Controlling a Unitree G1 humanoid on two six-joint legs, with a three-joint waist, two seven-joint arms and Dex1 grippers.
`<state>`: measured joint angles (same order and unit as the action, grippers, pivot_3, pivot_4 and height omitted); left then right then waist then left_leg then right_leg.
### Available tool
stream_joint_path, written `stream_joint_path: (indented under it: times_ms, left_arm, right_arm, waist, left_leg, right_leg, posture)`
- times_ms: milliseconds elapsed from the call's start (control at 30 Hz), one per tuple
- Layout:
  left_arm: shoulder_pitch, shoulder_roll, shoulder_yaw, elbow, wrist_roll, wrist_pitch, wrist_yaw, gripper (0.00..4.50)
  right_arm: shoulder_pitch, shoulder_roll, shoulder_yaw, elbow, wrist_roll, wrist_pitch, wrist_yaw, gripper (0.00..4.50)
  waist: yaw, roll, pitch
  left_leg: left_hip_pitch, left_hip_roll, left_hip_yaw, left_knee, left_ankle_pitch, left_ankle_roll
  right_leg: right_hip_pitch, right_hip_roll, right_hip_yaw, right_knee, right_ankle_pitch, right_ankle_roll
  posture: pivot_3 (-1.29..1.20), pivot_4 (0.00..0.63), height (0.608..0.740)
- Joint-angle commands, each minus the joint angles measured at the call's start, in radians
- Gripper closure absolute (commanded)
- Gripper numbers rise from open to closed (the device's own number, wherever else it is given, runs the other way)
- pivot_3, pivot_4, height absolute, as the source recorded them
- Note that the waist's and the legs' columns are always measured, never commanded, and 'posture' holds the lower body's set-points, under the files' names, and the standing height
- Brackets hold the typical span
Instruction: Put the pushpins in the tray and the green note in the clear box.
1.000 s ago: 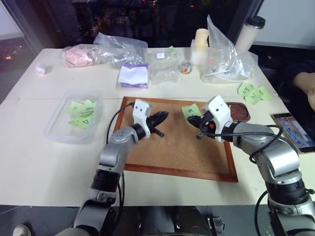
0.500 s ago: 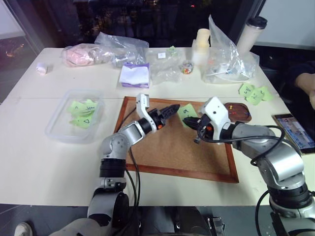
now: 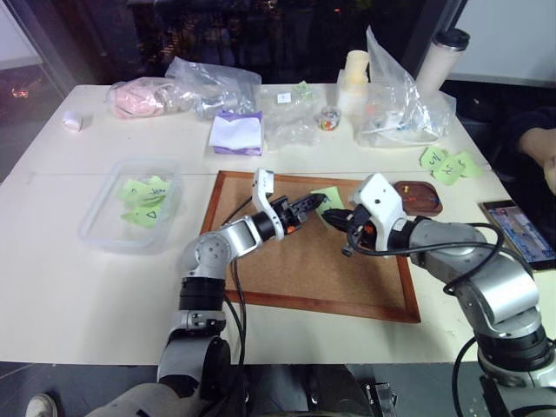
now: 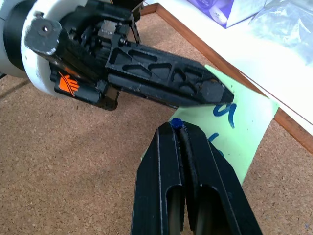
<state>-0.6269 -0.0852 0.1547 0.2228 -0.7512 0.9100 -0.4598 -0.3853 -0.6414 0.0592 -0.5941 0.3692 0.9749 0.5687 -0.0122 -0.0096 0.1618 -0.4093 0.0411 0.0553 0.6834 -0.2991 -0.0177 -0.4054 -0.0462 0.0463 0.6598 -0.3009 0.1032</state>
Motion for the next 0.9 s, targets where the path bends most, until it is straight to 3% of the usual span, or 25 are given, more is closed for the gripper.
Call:
stream_joint_path:
  times_ms: [33,400,533,700,900]
  left_arm:
    - [0.006,0.033,-0.074,-0.045,0.1,-0.129,-0.034,4.47]
    - [0.056,0.088,-0.209,-0.045,0.278,-0.355,-0.106,4.47]
    - [0.113,0.172,-0.293,-0.189,0.362,-0.457,-0.168,4.47]
    - [0.196,0.357,-0.339,-0.401,0.397,-0.481,-0.276,4.47]
    - [0.259,0.533,-0.253,-0.538,0.328,-0.419,-0.344,4.47]
  right_arm:
    - [-0.033,-0.026,-0.084,-0.049,0.034,0.011,0.004,4.5]
    - [-0.134,-0.104,-0.308,0.126,0.098,0.025,0.013,4.5]
    - [-0.122,-0.153,-0.288,0.301,0.024,-0.064,0.003,4.5]
    - [-0.138,-0.162,-0.241,0.541,-0.069,-0.206,0.003,4.5]
    - [-0.18,-0.149,-0.208,0.835,-0.14,-0.372,0.019,4.5]
  waist:
    - [0.001,0.0,0.0]
    - [0.005,0.0,0.0]
    - [0.001,0.0,0.0]
    - [-0.005,0.001,-0.001]
    - [-0.001,0.001,0.0]
  left_leg:
    - [0.0,0.0,0.0,0.0,0.0,0.0]
    - [0.0,-0.001,0.0,-0.001,0.0,0.0]
    - [0.0,-0.001,0.001,-0.002,0.0,0.0]
    - [0.0,0.001,0.002,-0.002,0.0,0.0]
    - [0.001,0.001,0.004,-0.002,0.0,0.0]
  right_leg:
    - [0.0,0.0,0.0,0.0,0.0,0.0]
    - [0.001,-0.001,0.0,-0.001,0.0,0.0]
    - [0.001,-0.001,0.0,-0.003,0.0,0.0]
    - [0.0,0.0,0.001,-0.002,0.0,0.0]
    - [0.0,0.0,0.002,-0.003,0.0,0.0]
  posture:
    - [0.0,0.15,0.74]
    - [0.0,0.15,0.74]
    - [0.0,0.15,0.74]
    - [0.0,0.15,0.74]
    - [0.0,0.15,0.74]
